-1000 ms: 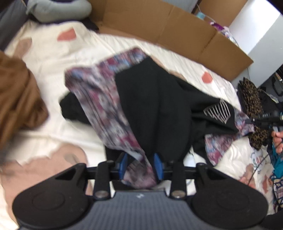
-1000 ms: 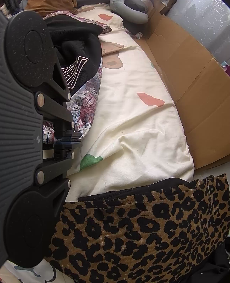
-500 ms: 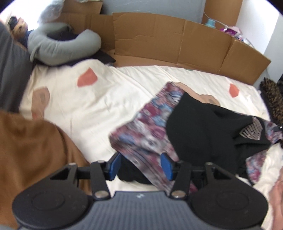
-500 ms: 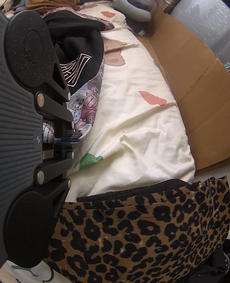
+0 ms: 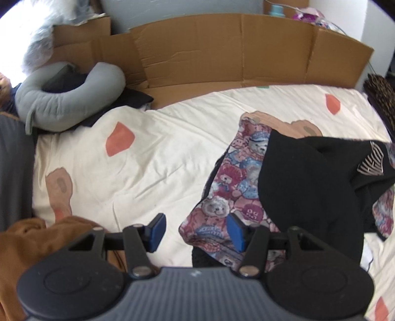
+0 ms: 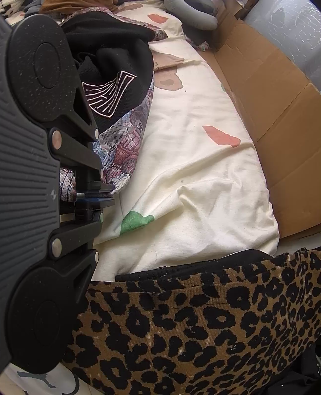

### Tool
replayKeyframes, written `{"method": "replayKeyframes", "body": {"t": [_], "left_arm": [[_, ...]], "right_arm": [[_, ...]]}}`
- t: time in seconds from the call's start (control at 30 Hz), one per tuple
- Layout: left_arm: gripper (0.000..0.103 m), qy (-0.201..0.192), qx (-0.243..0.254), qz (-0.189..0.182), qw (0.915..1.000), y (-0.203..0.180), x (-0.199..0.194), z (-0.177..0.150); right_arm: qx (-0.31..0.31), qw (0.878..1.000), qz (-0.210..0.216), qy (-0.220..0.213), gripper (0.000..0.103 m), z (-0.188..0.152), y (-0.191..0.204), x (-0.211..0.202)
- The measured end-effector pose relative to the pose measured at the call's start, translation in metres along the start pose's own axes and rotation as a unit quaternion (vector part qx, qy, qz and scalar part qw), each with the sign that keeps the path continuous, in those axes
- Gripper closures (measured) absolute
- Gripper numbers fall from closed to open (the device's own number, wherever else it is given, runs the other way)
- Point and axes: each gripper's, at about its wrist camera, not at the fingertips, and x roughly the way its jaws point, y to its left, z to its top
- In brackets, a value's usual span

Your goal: Fold clothes

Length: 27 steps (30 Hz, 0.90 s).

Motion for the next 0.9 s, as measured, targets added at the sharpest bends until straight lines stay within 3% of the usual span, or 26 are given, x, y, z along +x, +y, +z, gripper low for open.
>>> {"method": "replayKeyframes", "body": {"t": [0.33, 0.63, 0.7, 0.77, 0.9], "left_arm": [[0.043, 0.000, 0.047, -0.005, 0.9989, 0.003, 0.012, 0.013], [0.043, 0.026, 0.063, -0.041, 0.9968, -0.001, 0.046, 0.013], [0.039, 0.028, 0.062, -0.058, 0.9960, 0.002, 0.053, 0.010], [0.027, 0.029, 0.059, -0.069, 0.9954, 0.005, 0.060, 0.007], [0.027, 0.039, 0.028, -0.103, 0.9935, 0.014, 0.074, 0.006]], "right_arm": [[-0.009, 1.000, -0.003, 0.001, 0.102, -0.001, 0.001, 0.002], [-0.019, 1.000, -0.009, 0.006, 0.102, -0.004, 0.003, 0.004], [-0.024, 1.000, -0.011, 0.008, 0.102, -0.005, 0.004, 0.005], [-0.030, 0.999, -0.013, 0.009, 0.102, -0.006, 0.005, 0.005], [-0.035, 0.999, -0.015, 0.012, 0.102, -0.007, 0.006, 0.006]]}}
